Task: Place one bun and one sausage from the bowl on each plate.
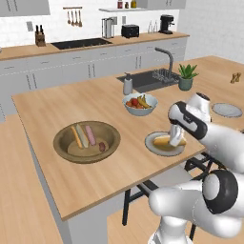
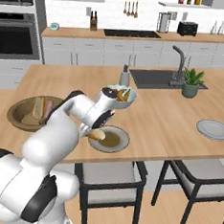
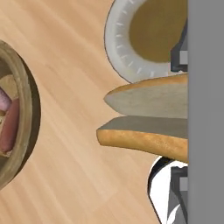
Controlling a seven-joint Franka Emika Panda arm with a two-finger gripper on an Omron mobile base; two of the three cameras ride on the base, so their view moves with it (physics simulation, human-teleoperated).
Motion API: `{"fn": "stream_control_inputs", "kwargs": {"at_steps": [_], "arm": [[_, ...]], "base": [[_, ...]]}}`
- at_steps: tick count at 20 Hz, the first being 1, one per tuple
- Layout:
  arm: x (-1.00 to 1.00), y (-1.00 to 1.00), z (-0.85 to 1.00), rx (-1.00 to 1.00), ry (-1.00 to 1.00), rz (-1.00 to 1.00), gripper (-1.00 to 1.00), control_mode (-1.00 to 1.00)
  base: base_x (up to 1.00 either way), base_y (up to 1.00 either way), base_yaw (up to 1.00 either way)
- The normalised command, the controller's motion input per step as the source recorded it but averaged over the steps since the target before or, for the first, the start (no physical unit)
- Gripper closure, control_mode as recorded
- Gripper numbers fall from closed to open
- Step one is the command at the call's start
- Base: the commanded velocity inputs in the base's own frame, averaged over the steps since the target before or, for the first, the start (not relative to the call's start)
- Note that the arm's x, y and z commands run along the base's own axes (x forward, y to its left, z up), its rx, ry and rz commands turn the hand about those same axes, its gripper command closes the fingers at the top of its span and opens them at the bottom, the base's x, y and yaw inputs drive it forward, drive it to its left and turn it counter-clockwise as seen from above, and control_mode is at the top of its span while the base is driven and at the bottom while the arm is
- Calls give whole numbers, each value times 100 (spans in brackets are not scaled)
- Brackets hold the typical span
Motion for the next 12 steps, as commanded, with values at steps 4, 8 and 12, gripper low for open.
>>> {"fn": "stream_control_inputs", "kwargs": {"at_steps": [4,8,12], "arm": [[97,-69,-41,23,-1,21,100,-100],[68,-23,-26,20,-4,15,100,-100],[24,0,-29,9,0,4,100,-100]], "base": [[0,0,0],[0,0,0],[0,0,0]]}}
